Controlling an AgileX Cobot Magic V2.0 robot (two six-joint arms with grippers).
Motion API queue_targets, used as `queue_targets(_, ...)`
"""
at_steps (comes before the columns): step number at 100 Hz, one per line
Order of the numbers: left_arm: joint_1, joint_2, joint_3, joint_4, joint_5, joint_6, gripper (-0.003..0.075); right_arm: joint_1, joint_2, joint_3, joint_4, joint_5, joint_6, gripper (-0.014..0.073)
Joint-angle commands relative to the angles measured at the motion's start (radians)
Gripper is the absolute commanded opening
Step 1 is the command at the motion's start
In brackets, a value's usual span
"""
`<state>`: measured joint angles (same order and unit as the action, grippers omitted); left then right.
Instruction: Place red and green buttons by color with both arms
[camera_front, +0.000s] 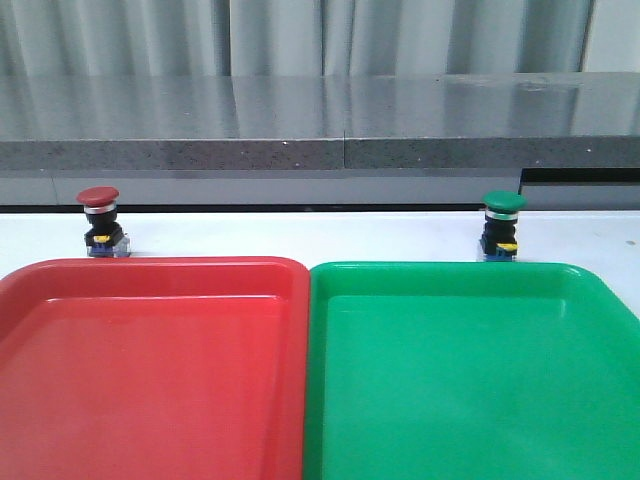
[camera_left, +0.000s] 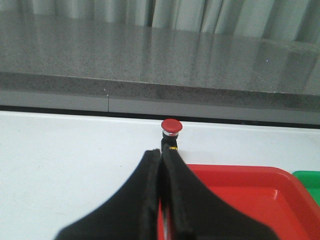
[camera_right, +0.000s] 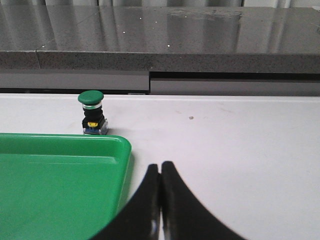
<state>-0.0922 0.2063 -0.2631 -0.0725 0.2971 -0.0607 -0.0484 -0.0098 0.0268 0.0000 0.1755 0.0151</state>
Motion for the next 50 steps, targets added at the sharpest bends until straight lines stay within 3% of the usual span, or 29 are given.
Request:
queue_targets(1,0.003,0.108,-0.127,-0.016,0.038,-0.002,-0.0019,-0.005,-0.022,-0.014,-0.011,-0.086,0.001,-0.0067)
queue_targets(17,0.003,0.297,-0.315,-0.016,0.218,-0.002,-0.0019,-0.005,-0.022,-0.014,-0.011,-0.086,0.001,-0.0067)
queue_targets(50,0.003,0.504,-0.475,-0.037,0.312,-0.002,-0.0019,-0.005,-0.022,-0.014,-0.011,-0.086,0.001,-0.0067)
